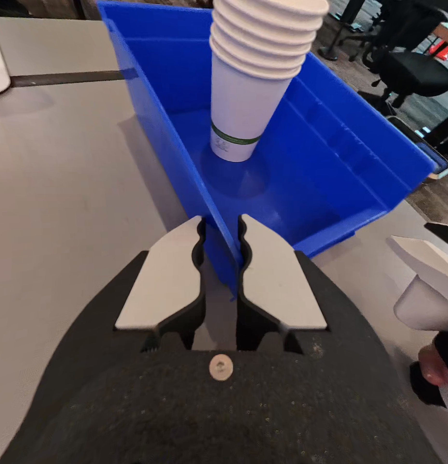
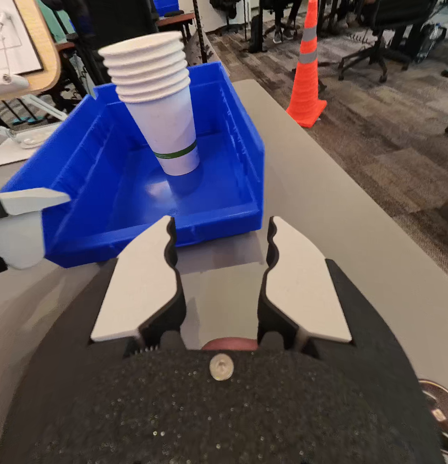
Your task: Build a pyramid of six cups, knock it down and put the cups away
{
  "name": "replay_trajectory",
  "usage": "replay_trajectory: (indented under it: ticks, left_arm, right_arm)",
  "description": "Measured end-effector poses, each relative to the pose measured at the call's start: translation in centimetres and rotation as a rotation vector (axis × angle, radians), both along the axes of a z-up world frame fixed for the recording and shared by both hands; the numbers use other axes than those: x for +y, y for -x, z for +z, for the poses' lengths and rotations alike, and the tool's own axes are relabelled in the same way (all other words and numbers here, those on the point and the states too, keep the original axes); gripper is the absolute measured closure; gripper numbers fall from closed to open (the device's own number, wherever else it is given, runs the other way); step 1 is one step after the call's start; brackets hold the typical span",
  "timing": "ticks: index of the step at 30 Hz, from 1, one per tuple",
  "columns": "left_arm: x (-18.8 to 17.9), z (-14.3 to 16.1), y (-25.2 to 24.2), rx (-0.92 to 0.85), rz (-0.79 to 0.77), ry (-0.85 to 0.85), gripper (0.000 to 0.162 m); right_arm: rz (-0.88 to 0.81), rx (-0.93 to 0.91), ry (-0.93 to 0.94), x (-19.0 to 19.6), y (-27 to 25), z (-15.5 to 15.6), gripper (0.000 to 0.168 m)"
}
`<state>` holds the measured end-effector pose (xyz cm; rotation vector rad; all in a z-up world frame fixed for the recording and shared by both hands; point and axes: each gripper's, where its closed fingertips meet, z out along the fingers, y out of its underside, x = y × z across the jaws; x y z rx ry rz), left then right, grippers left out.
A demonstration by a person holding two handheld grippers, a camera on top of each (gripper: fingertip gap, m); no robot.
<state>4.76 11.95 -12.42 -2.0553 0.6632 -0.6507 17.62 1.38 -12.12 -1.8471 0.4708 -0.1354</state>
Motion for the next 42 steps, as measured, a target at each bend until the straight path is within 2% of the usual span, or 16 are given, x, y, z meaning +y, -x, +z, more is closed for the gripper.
replay_trajectory:
  ticks: [3, 5, 7, 9, 11, 16, 22, 27, 31, 32, 33, 35, 37, 38, 40, 42]
  left_arm:
    - [1.4, 0.0, 2.4, 0.074, 0.102, -0.051, 0.154]
    - [1.5, 0.0, 3.6, 0.072, 0.120, -0.061, 0.158]
    - [1.1, 0.1, 4.5, 0.059, 0.114, -0.048, 0.158]
    - [0.7, 0.1, 5.4, 0.058, 0.115, -0.045, 0.158]
    - [0.8, 0.5, 7.1, 0.067, 0.142, -0.079, 0.158]
    - [1.1, 2.6, 13.4, 0.083, 0.200, -0.153, 0.158]
    - [2.4, 3.2, 23.9, 0.111, 0.333, -0.178, 0.158]
    - [3.5, 2.5, 29.7, 0.136, 0.344, -0.151, 0.158]
    - [3.9, 1.3, 31.5, 0.127, 0.382, -0.145, 0.158]
    - [3.8, 0.9, 31.5, 0.109, 0.381, -0.136, 0.156]
    - [3.5, 0.4, 31.3, 0.086, 0.356, -0.110, 0.144]
    - [2.6, 0.2, 31.2, 0.024, 0.302, -0.079, 0.108]
    - [1.3, 0.6, 32.2, 0.003, 0.266, -0.049, 0.078]
    - [0.7, 1.0, 33.6, 0.011, 0.279, -0.044, 0.074]
    - [-0.3, 2.5, 37.6, 0.028, 0.303, -0.111, 0.074]
    - [-0.5, 3.7, 43.2, 0.040, 0.398, -0.152, 0.079]
  right_arm:
    - [-0.049, -0.017, 0.044, 0.8, -0.6, -0.6, 0.107]
    - [-0.032, 0.028, 0.042, 1.5, 0.0, -0.9, 0.113]
    - [0.050, 0.081, 0.027, 2.5, 2.1, -1.1, 0.135]
    - [0.044, 0.042, 0.053, 2.6, 3.0, -1.0, 0.137]
    - [0.005, 0.032, 0.080, 2.2, 3.6, -0.7, 0.164]
    - [0.081, 0.055, 0.047, 3.6, 9.5, 0.7, 0.166]
    - [0.206, -0.019, 0.015, 7.2, 19.0, 2.3, 0.166]
    - [0.325, -0.006, 0.048, 9.5, 24.3, 1.2, 0.165]
    - [0.336, -0.025, 0.027, 9.9, 25.8, 0.3, 0.165]
    - [0.352, -0.035, 0.020, 10.0, 26.0, 0.1, 0.163]
    - [0.383, -0.037, 0.009, 10.0, 26.3, 0.1, 0.152]
    - [0.464, -0.016, -0.009, 9.5, 27.2, 0.2, 0.131]
    - [0.535, -0.029, -0.029, 7.9, 27.6, 0.7, 0.125]
    - [0.574, -0.043, -0.063, 6.9, 27.8, 1.2, 0.125]
    - [0.712, -0.079, -0.134, 4.7, 29.1, 2.2, 0.110]
    - [0.774, -0.104, -0.158, 3.5, 30.1, 2.9, 0.119]
